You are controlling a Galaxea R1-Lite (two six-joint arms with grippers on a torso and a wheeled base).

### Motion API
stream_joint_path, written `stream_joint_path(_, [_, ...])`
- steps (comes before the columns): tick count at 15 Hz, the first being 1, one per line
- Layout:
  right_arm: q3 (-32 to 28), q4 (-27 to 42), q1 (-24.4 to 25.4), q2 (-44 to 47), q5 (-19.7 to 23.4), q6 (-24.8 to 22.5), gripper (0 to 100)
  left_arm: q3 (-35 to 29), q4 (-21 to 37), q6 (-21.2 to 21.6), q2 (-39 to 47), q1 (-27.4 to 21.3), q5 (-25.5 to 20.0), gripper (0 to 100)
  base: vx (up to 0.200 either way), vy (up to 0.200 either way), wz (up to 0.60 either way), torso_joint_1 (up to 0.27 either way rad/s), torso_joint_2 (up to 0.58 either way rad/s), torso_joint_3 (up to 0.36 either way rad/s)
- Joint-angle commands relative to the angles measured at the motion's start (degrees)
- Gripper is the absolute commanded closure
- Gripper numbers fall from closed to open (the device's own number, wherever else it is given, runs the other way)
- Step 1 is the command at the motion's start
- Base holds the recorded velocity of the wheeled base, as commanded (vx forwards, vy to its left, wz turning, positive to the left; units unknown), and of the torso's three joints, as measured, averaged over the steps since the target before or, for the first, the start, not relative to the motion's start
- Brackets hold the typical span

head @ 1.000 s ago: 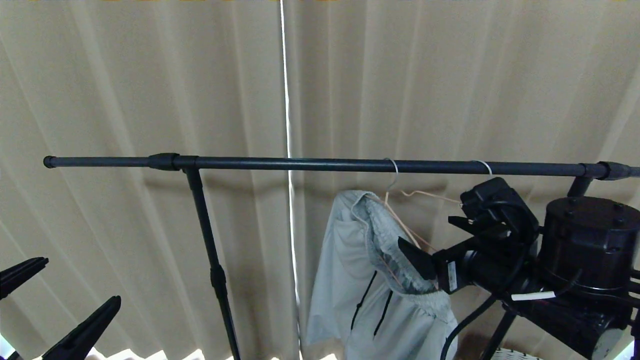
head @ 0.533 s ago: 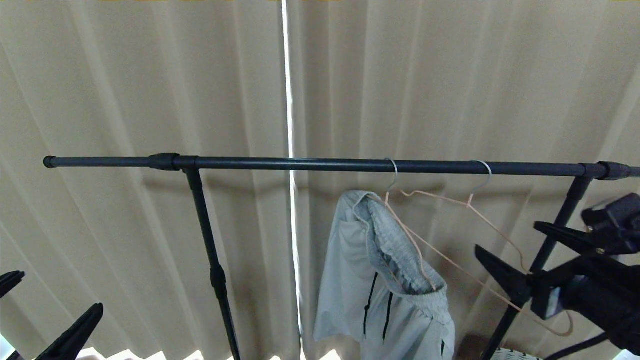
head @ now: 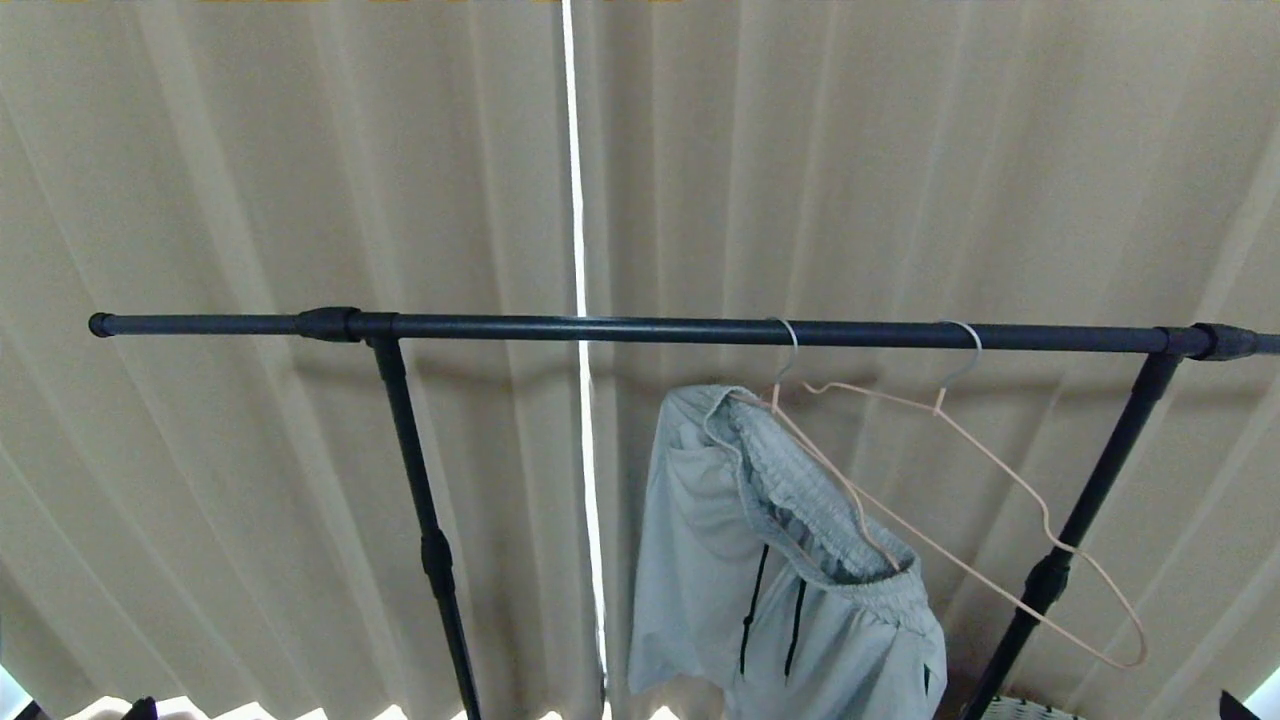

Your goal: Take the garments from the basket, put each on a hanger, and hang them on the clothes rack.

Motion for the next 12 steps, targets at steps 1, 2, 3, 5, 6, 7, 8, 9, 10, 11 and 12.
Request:
stream_joint_path(1, [-0.3, 15.6, -5.2, -20.2, -0.3, -0.1, 0, 0.2, 4.4, -0.8, -8.3, 0.3, 0.1, 0, 0.000, 0.000, 0.00, 0.000, 0.00, 0.000])
stream_joint_path(2, [-0.5, 18.4, -7.1, -22.5, -0.2, -0.1, 0, 0.2, 7.1, -0.8, -10.8, 0.3, 0.1, 0, 0.000, 0.000, 0.00, 0.000, 0.00, 0.000])
stream_joint_path(3, [-0.8, 18.7, -8.1, -23.1, -0.2, 0.2, 0, 0.2, 9.7, -1.0, -13.8, 0.3, 0.0, 0, 0.000, 0.000, 0.00, 0.000, 0.00, 0.000])
stream_joint_path(5, [-0.8, 18.7, -8.3, -23.1, -0.2, 1.3, 0, 0.2, 12.4, -1.7, -17.0, -0.1, -0.4, 0, 0.000, 0.000, 0.00, 0.000, 0.00, 0.000])
stream_joint_path(6, [-0.3, 18.4, -8.2, -23.1, 0.6, 4.3, 0, 0.2, 15.4, -2.0, -20.4, -1.4, -0.6, 0, 0.000, 0.000, 0.00, 0.000, 0.00, 0.000])
stream_joint_path(7, [0.1, 17.9, -8.1, -23.1, 1.2, 5.4, 0, 0.2, 15.6, -2.1, -20.7, -2.3, -0.7, 0, 0.000, 0.000, 0.00, 0.000, 0.00, 0.000])
stream_joint_path(8, [1.7, 15.2, -8.1, -23.1, 3.7, 6.6, 0, 0.2, 15.8, -2.2, -21.9, -4.4, -2.0, 0, 0.000, 0.000, 0.00, 0.000, 0.00, 0.000])
stream_joint_path(9, [4.6, 9.2, -8.1, -23.1, 6.7, 7.0, 0, 0.2, 16.6, -2.2, -23.1, -4.8, -3.5, 0, 0.000, 0.000, 0.00, 0.000, 0.00, 0.000])
stream_joint_path(10, [7.5, 2.9, -8.1, -23.1, 8.5, 6.9, 0, 0.2, 18.2, -2.4, -23.8, -4.5, -4.6, 0, 0.000, 0.000, 0.00, 0.000, 0.00, 0.000])
stream_joint_path(11, [9.9, -2.5, -8.1, -23.1, 9.7, 6.7, 0, 0.0, 18.9, -3.6, -23.9, -4.4, -4.5, 0, 0.000, 0.000, 0.00, 0.000, 0.00, 0.000])
stream_joint_path(12, [10.2, -4.9, -8.1, -23.1, 11.1, 6.2, 0, 0.0, 18.8, -6.3, -23.9, -4.4, -4.0, 0, 0.000, 0.000, 0.00, 0.000, 0.00, 0.000])
